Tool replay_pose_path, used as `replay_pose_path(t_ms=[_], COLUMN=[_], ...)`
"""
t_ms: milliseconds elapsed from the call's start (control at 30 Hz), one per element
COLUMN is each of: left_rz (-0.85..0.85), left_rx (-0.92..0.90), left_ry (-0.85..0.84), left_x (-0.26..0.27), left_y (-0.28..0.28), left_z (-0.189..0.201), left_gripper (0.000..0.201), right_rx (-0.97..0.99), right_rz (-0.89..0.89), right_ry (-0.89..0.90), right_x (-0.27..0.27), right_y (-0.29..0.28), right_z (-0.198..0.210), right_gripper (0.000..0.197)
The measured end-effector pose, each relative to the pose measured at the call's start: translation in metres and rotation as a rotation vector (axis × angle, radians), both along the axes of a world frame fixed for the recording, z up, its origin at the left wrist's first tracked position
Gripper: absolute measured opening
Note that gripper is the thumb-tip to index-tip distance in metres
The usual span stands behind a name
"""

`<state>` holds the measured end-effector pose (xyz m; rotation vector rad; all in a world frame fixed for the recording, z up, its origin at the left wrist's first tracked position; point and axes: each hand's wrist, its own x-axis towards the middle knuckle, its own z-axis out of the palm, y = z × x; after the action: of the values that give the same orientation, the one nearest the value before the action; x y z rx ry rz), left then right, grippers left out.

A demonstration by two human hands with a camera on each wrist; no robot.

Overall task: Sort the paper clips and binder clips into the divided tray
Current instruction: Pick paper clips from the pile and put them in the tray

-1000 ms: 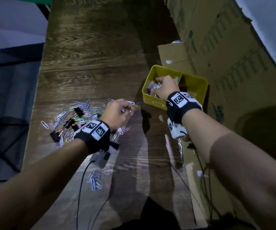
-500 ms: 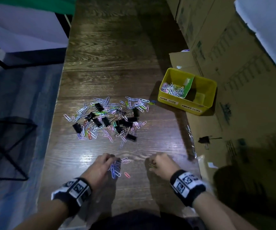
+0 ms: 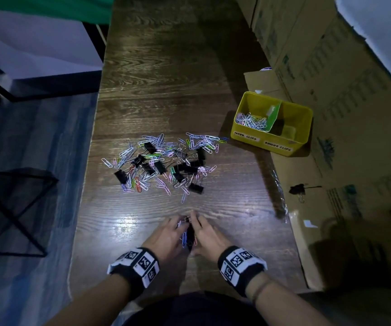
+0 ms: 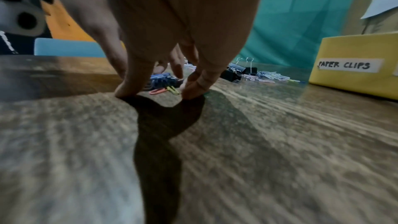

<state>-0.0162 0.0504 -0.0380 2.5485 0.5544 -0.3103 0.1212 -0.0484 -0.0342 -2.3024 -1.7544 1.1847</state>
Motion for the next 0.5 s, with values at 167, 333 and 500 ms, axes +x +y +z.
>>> replay_pose_path(t_ms=[167, 333, 500], left_rz=[-0.186, -0.173, -0.119], left_rx=[0.131, 0.145, 0.174], left_ry=[-0.003, -0.021, -0.055], left_x=[-0.01, -0.013, -0.017], left_y=[0.003, 0.006, 0.007], left_z=[-0.013, -0.014, -0.022], left_gripper=[0.026, 0.013, 0.029], right_rx=[0.01, 0.033, 0.024], right_rz=[0.122, -0.001, -0.022], right_ry=[-0.017, 0.117, 0.032], right_x=[0.016, 0.018, 0.014], right_y=[0.018, 0.018, 0.011], right_z=[0.006, -0.003, -0.01], right_gripper=[0.08, 0.04, 0.015])
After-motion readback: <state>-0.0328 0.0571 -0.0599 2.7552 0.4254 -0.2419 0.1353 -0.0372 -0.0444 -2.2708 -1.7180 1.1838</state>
